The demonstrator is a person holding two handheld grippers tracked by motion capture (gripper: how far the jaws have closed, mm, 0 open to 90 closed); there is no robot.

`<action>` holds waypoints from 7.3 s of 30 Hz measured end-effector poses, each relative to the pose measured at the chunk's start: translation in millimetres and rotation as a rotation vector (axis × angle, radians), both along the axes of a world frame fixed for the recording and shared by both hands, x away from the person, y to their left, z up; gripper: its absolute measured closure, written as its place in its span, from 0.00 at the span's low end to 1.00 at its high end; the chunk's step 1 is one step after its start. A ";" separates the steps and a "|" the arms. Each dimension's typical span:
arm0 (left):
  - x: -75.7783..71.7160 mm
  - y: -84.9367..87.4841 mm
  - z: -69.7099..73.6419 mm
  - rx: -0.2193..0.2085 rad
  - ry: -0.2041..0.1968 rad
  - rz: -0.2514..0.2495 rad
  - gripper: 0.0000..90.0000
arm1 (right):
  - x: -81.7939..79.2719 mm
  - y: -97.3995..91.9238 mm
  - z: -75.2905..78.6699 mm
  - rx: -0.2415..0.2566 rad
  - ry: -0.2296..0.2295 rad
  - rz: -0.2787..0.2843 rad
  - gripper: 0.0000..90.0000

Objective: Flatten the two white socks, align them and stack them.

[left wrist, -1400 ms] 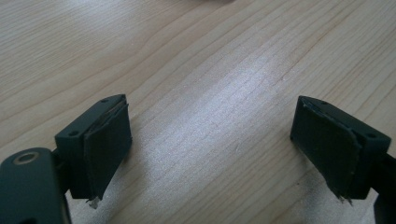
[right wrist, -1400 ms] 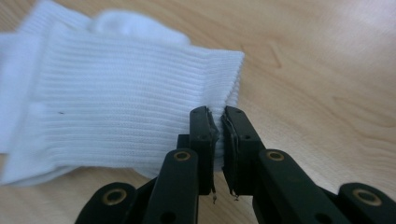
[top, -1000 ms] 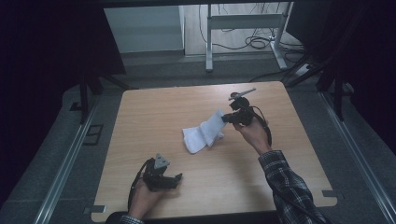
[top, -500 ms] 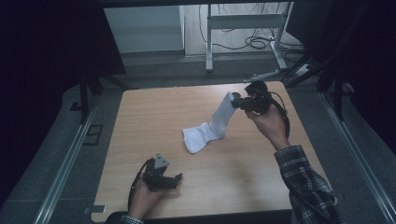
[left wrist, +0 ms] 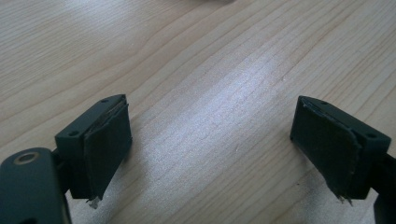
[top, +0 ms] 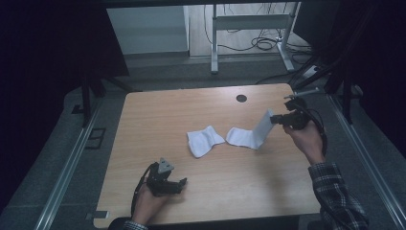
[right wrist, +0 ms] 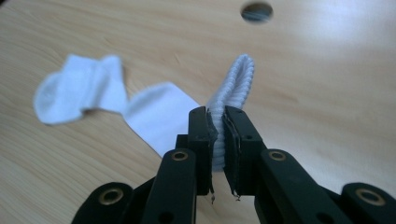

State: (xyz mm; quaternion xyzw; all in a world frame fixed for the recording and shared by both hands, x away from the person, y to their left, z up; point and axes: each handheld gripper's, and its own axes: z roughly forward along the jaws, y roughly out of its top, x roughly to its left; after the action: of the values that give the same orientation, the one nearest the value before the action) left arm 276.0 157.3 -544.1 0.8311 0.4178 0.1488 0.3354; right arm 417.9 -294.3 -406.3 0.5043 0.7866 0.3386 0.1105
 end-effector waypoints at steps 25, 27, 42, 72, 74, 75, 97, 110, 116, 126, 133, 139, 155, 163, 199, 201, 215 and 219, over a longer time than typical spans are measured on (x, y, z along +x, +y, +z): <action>3.9 -2.6 1.2 0.000 0.005 0.007 0.15 | -53.3 -52.0 -103.0 -0.073 -0.026 -0.039 0.65; 6.7 -3.8 2.8 -0.014 0.018 -0.001 0.17 | -56.2 -51.6 -104.0 -0.090 -0.030 -0.037 0.62; 45.3 -33.6 26.2 -0.104 0.002 -0.071 0.23 | -61.6 -61.8 -106.9 -0.050 -0.049 -0.043 0.48; 164.8 -153.5 38.3 -0.031 0.005 -0.161 0.78 | -58.8 -56.9 -102.5 -0.085 -0.063 -0.043 0.77; 168.2 -158.3 35.0 -0.024 0.008 -0.149 0.76 | -58.5 -56.3 -102.0 -0.092 -0.071 -0.046 0.78; 169.1 -159.7 33.7 -0.025 0.011 -0.145 0.74 | -57.8 -56.0 -102.7 -0.093 -0.068 -0.047 0.77; 170.4 -173.5 23.6 -0.025 0.024 -0.150 0.95 | -49.9 -49.2 -110.3 -0.097 -0.032 -0.016 0.90; 144.8 -152.5 53.5 -0.052 -0.020 -0.169 0.95 | -55.9 -49.4 -100.8 -0.078 -0.077 0.029 0.90; 129.1 -132.8 60.8 -0.056 -0.029 -0.162 0.95 | -60.1 -42.3 -94.2 -0.061 -0.101 0.058 0.90; 100.4 -99.8 70.7 -0.070 -0.038 -0.145 0.95 | -68.7 -23.7 -85.4 -0.030 -0.112 0.122 0.90; 78.4 -74.8 72.8 -0.067 -0.050 -0.125 0.95 | -76.0 -6.9 -78.9 -0.005 -0.122 0.174 0.90; 51.9 -52.0 68.4 -0.077 -0.054 -0.106 0.95 | -82.6 12.8 -76.1 -0.002 -0.124 0.226 0.90; -3.5 -5.8 33.0 -0.099 -0.036 0.021 0.93 | -92.6 60.3 -90.4 -0.025 -0.067 0.346 0.90; -10.1 -7.8 12.9 -0.043 0.046 0.046 0.93 | -91.6 73.2 -108.3 -0.100 -0.026 0.376 0.88; 80.9 -35.6 39.6 -0.078 0.034 0.040 0.64 | -67.9 4.8 -111.2 -0.111 -0.141 0.153 0.38; 86.6 -38.4 37.3 -0.074 0.048 0.051 0.63 | -66.4 0.6 -112.7 -0.110 -0.142 0.141 0.37; 98.0 -42.0 16.7 -0.071 0.123 0.078 0.80 | -61.9 -2.4 -124.3 -0.138 -0.095 0.165 0.33; 97.1 -41.2 21.6 -0.095 0.115 0.076 0.95 | -61.0 -2.8 -125.3 -0.132 -0.099 0.173 0.30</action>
State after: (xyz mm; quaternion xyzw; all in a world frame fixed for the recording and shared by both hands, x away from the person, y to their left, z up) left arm 373.1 116.1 -522.5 0.8049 0.4743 0.0934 0.3441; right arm 356.9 -297.1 -531.6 0.4088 0.8415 0.3187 0.1525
